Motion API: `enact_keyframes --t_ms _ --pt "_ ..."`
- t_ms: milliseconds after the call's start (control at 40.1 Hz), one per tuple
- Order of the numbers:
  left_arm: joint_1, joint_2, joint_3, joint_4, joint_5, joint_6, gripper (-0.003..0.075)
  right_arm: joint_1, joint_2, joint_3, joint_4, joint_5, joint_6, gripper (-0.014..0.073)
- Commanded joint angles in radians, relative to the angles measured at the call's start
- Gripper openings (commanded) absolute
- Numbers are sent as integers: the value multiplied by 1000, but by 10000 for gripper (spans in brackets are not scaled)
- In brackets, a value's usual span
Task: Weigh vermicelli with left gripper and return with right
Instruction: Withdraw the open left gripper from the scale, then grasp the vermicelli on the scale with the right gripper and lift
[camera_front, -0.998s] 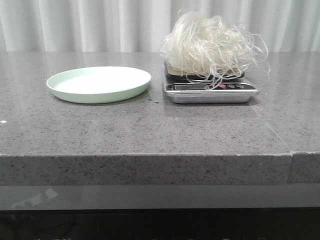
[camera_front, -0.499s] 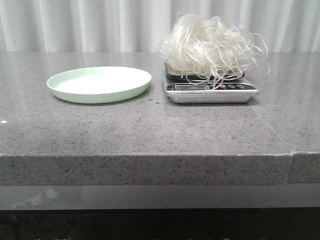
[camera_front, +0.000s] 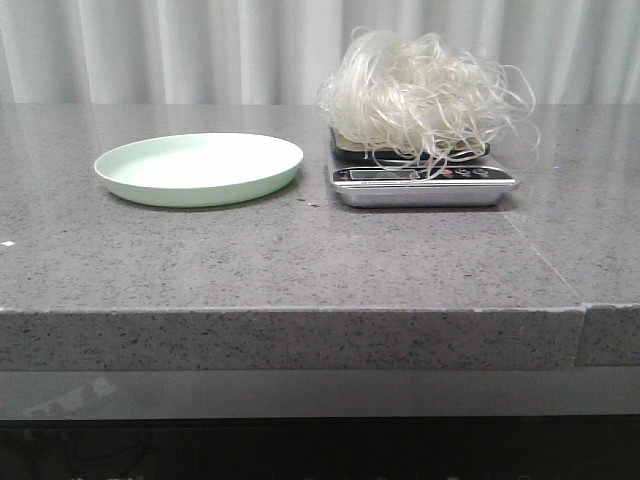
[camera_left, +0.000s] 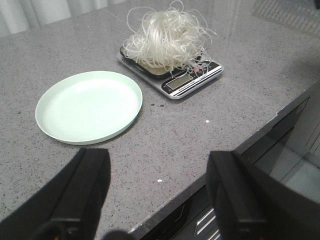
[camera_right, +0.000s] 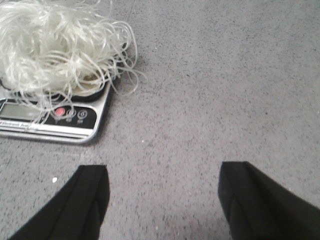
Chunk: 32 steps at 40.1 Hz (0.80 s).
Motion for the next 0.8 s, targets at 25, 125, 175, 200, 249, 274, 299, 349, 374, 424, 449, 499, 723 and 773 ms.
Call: enact_keyframes --t_ms 25,125,175,200,249,274,299,349,374,424,449,499,723,773 --pt "-9 3 -20 -12 -69 -4 501 1 118 -133 9 -27 -8 577" --pt "-9 3 -20 -12 -69 -4 501 22 209 -216 12 5 -27 577" --pt "-9 3 -20 -12 -69 -4 501 40 253 -255 17 16 -41 577" --pt "-9 3 -20 -12 -69 -4 501 54 277 -276 16 19 -48 577" --pt "-9 3 -20 -12 -69 -4 501 77 314 -308 16 22 -55 577" --pt "-9 3 -20 -12 -69 -4 501 93 338 -329 16 23 -62 577" --pt "-9 3 -20 -12 -69 -4 501 110 363 -349 16 23 -70 577" --pt "-9 3 -20 -12 -69 -4 501 144 409 -389 16 24 -90 577" --pt "-9 3 -20 -12 -69 -4 501 159 432 -409 16 25 -97 577" --pt "-9 3 -20 -12 -69 -4 501 187 475 -447 16 25 -107 577" --pt "-9 3 -20 -12 -69 -4 501 197 491 -461 16 25 -111 577" --pt "-9 3 -20 -12 -69 -4 501 222 537 -507 16 26 -112 577" --pt "-9 3 -20 -12 -69 -4 501 259 700 -669 16 37 -113 577" --pt "-9 3 -20 -12 -69 -4 501 259 734 -702 16 49 -115 577"
